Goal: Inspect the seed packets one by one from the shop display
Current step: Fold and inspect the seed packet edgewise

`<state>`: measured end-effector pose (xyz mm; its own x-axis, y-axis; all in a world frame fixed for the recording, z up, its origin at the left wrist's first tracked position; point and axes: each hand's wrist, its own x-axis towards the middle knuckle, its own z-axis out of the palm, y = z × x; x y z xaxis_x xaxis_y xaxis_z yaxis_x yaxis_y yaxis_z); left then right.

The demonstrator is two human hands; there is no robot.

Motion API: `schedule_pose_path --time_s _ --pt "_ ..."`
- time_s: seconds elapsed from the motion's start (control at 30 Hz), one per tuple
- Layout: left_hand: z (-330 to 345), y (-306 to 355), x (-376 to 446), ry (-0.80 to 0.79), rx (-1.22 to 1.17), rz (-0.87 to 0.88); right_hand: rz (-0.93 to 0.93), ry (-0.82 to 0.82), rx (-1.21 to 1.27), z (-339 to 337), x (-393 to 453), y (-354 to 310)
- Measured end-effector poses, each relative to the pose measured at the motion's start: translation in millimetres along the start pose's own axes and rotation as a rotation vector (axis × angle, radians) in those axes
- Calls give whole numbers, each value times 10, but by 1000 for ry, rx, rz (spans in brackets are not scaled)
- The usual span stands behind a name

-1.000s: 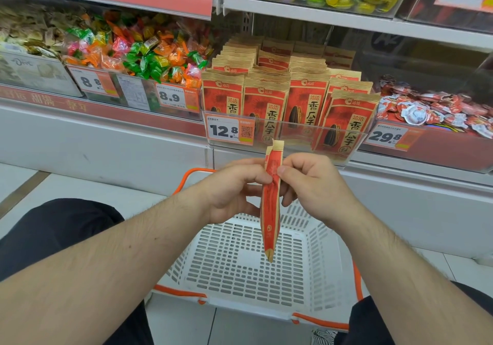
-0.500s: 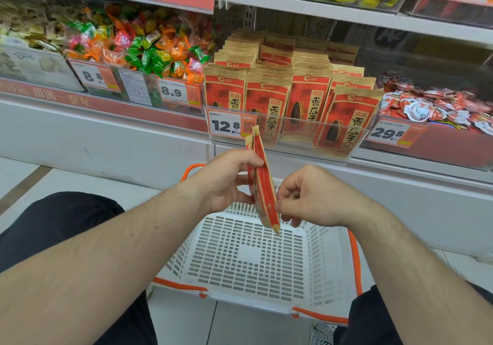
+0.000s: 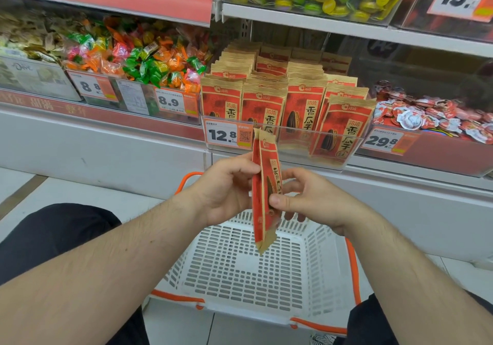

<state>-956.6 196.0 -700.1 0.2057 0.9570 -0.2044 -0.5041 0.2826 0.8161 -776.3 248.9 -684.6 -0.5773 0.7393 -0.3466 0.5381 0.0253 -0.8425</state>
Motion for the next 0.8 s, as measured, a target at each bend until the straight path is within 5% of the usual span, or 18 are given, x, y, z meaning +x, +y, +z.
schedule_pose_path --time_s 0.17,0.33,0.53,0.8 --pt "93 -6 -9 24 16 -15 -134 140 155 113 51 -7" --pt "10 -22 16 228 337 139 -112 305 224 45 39 -18" --pt "9 -20 113 233 457 194 -175 448 353 -96 42 -117" --pt "305 469 478 346 508 310 -307 582 290 -727 61 -666"
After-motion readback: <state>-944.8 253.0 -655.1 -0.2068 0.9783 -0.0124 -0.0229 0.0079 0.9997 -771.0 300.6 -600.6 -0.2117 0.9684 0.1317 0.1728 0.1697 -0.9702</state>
